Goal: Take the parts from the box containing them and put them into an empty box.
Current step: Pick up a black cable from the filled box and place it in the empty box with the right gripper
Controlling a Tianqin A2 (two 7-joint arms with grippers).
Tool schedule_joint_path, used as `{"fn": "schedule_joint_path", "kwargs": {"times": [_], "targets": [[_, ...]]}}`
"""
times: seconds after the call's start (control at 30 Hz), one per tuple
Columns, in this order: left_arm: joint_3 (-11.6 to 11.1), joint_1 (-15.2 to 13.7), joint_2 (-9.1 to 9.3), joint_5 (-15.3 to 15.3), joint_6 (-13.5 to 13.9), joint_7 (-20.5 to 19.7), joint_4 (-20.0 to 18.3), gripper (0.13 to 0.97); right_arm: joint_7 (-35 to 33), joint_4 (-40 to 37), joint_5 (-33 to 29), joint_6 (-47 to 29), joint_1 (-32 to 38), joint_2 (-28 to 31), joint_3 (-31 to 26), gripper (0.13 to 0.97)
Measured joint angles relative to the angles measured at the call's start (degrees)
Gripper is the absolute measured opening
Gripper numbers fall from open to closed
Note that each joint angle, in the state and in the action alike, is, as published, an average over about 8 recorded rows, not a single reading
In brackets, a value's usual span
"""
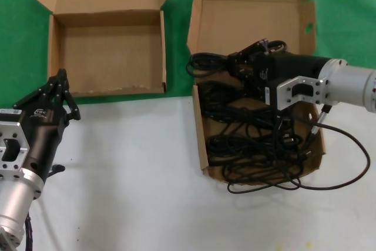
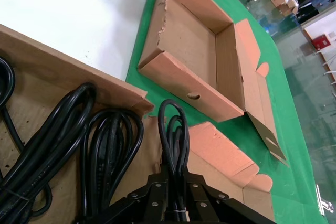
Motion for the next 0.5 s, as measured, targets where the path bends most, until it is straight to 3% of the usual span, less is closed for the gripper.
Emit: {"fn": "schedule_joint_path", "kwargs": {"times": [0.2, 0.5], "targets": [[0.0, 0.0, 0.0, 0.0, 0.0, 0.0, 0.0, 0.145, 3.24, 3.65, -1.71, 0.1, -0.33, 1.22, -0.21, 0.206], [0.0, 0.0, 0.0, 0.0, 0.0, 0.0, 0.0, 0.145, 15.64, 18.39, -7.26, -0.59, -1.55, 4.47, 0.58, 0.179]]}}
